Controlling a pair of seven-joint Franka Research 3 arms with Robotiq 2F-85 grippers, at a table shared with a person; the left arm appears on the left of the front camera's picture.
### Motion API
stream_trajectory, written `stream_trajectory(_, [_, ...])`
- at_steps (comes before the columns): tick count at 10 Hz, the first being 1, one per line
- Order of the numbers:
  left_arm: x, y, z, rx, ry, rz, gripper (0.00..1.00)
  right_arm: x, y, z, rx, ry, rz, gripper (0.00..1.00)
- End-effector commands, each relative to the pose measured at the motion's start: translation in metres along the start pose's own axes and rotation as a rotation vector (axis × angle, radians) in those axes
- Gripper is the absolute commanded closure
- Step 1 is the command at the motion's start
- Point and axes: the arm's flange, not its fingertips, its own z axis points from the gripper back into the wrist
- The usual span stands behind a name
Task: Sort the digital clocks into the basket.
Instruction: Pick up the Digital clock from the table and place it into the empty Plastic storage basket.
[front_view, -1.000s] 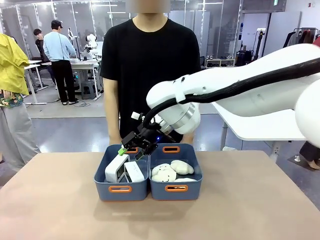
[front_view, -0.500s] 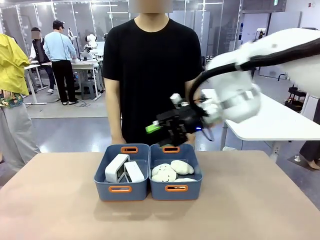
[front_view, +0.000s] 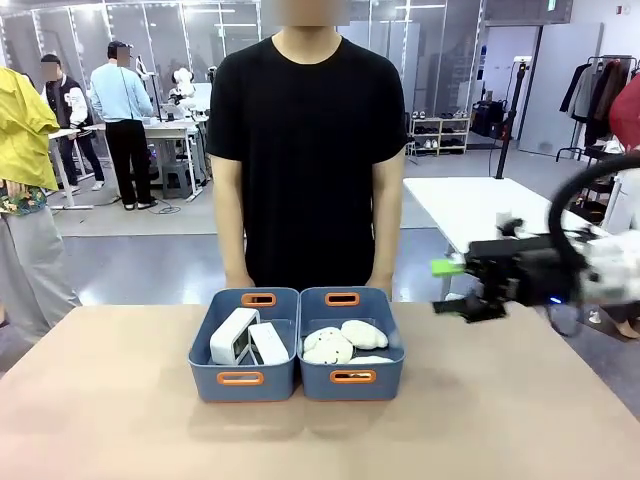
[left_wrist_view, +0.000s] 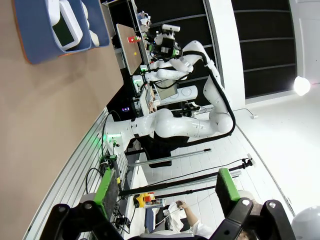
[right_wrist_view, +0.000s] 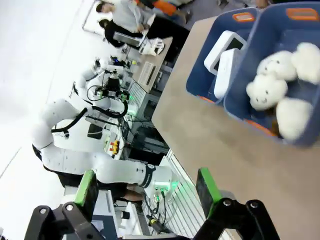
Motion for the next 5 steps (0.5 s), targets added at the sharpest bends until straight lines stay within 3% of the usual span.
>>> stream_trajectory(1, [0.004,-0.002,0.001,0.017,0.001,0.014,0.00,-0.024,0.001,0.051,0.033,-0.039,-0.021,0.00])
stream_trajectory(5, [0.004,-0.002,0.001,0.017,0.001,0.014,0.00,-0.051,-0.004,0.165,0.078,-0.137,-0.078,0.00])
